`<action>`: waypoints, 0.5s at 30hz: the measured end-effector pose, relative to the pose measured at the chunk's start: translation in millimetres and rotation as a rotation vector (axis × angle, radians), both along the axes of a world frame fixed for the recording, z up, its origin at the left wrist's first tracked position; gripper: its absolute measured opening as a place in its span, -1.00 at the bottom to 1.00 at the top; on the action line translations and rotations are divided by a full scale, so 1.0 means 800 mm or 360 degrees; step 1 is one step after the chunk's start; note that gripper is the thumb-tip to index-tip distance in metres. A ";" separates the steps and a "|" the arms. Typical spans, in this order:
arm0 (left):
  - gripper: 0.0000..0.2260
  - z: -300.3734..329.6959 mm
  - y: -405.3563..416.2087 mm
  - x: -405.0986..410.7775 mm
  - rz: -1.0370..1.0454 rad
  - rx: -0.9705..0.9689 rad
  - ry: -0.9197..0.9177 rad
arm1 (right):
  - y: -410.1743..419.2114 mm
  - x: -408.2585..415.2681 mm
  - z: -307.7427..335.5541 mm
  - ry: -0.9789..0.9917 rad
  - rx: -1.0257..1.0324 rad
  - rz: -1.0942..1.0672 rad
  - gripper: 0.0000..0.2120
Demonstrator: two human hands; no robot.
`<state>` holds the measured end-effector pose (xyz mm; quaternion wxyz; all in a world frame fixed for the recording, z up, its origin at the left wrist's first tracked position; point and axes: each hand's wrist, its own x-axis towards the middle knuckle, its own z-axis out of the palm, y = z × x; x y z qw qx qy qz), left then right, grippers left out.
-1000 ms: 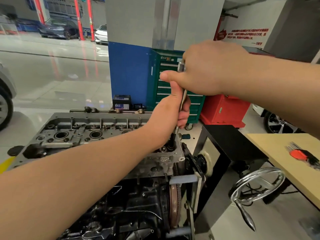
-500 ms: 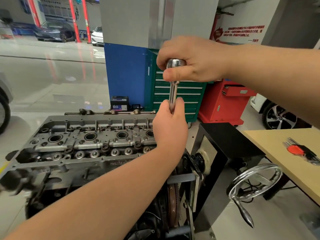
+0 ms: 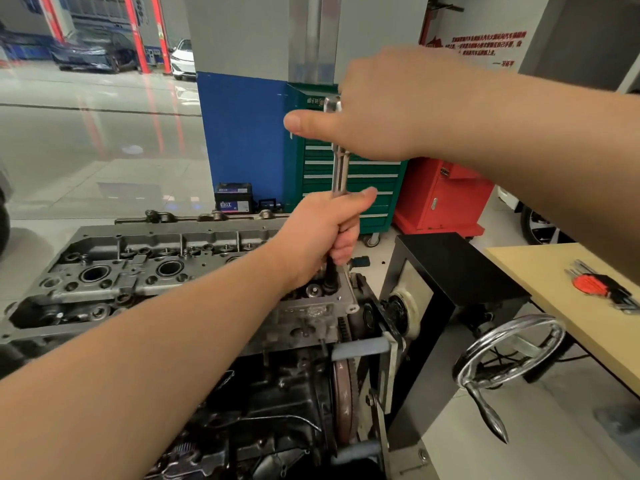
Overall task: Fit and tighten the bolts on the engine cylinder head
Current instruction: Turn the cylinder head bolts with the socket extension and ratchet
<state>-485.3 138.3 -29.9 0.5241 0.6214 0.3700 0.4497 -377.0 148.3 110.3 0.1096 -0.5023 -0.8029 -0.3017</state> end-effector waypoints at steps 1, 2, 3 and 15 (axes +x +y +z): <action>-0.54 -0.001 -0.006 0.008 0.0302 0.0101 0.0141 | 0.008 0.002 0.003 -0.0018 -0.0031 0.0035 -0.10; -0.62 -0.004 -0.011 0.018 0.0587 0.0202 0.0232 | 0.015 0.005 0.005 -0.0027 -0.0093 0.0115 -0.09; -0.71 -0.010 -0.016 0.029 0.0789 0.0286 0.0221 | 0.020 0.011 0.007 0.0005 -0.0207 0.0244 -0.12; -0.54 -0.007 -0.005 0.051 0.0908 0.0200 -0.0218 | 0.004 0.012 -0.009 0.0116 0.0052 0.0146 -0.39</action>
